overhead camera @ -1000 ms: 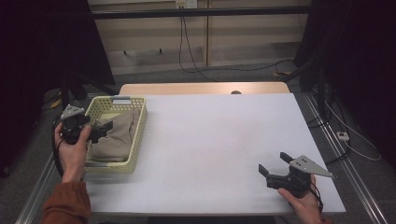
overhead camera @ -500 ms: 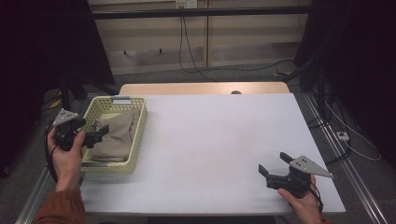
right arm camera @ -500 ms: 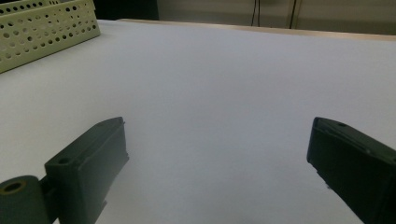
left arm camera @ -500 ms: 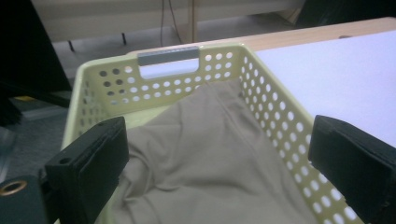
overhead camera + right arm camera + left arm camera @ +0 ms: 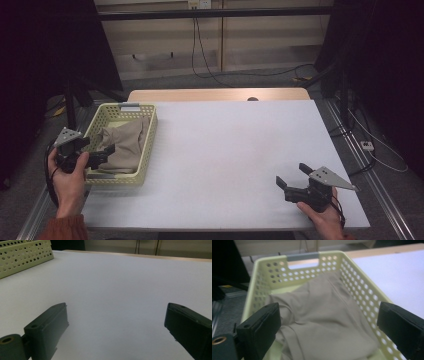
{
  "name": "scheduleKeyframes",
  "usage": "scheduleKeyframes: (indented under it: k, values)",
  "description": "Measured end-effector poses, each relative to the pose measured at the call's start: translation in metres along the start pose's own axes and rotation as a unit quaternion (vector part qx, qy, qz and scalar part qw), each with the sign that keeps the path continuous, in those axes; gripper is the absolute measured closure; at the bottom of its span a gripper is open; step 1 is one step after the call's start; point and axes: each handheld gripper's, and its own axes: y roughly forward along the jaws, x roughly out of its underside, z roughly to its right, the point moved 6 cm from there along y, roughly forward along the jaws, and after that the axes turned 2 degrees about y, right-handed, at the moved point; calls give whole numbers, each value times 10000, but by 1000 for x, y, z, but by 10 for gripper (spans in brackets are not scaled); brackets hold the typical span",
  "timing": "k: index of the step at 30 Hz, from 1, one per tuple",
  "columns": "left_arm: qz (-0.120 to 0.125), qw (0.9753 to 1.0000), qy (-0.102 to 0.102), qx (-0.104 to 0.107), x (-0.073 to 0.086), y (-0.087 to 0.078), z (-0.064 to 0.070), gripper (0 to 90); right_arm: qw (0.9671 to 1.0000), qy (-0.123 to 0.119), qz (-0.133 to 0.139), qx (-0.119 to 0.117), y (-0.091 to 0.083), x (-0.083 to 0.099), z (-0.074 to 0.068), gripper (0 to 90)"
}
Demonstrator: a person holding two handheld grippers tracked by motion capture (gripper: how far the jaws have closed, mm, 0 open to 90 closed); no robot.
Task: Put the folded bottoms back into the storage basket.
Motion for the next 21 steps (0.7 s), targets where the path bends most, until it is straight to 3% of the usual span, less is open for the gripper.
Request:
scheduleKeyframes:
  k: [6, 8, 11, 18, 21]
  values:
    - [-40, 10000, 90, -13, 8, -7, 10, 52, 10000, -5, 3, -1, 0, 0, -1, 45]
    - [18, 9997, 95, -204, 10, -10, 11, 56, 10000, 2, 0, 6, 1, 0, 0, 45]
    - [84, 9999, -67, -114, 12, -14, 14, 56, 10000, 2, -1, 0, 1, 0, -1, 45]
    - [11, 9998, 82, -156, 22, -18, 19, 54, 10000, -10, 3, -8, 0, 0, -1, 44]
    - [25, 9999, 32, -121, 27, -19, 20, 55, 10000, -20, 8, -12, 0, 0, -1, 45]
